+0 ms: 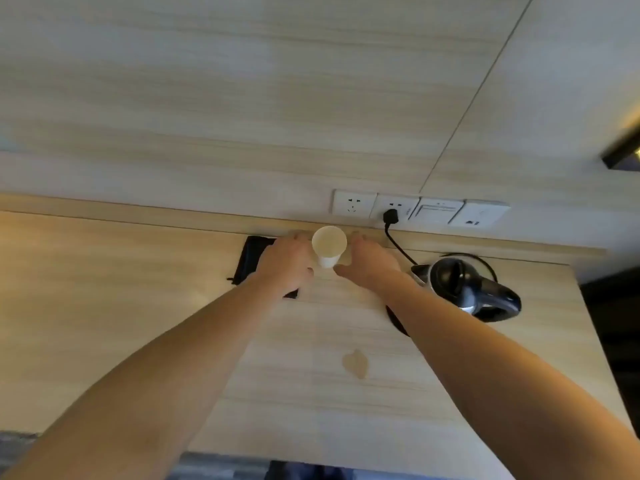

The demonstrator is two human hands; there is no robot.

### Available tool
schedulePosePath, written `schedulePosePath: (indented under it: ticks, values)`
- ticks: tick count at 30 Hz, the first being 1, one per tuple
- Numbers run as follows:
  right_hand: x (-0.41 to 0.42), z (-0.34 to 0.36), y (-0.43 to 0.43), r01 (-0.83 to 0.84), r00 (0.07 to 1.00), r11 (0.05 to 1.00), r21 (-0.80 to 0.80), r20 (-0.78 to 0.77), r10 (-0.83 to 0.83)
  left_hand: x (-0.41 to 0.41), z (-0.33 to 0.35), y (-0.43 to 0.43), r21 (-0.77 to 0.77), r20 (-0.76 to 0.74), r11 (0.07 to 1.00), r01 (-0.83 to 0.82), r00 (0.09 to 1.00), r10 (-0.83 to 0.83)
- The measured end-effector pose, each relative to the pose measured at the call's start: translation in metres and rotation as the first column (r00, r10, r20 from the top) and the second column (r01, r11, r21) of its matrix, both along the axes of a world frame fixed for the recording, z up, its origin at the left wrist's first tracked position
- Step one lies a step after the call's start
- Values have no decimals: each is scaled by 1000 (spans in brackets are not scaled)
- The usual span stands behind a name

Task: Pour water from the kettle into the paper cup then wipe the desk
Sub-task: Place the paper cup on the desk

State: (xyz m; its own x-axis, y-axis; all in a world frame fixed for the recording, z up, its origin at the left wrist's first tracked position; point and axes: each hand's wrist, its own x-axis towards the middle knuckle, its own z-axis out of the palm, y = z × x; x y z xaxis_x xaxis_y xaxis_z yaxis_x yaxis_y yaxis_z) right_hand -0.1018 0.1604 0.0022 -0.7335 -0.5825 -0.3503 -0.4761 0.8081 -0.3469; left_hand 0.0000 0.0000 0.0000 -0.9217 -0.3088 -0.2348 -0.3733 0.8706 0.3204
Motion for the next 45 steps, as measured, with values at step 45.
schedulePosePath:
  ticks: [45]
  values:
    - [82,-17,41,-108,993,985,137,-33,113,73,-35,44,190,-24,981,37,999,-34]
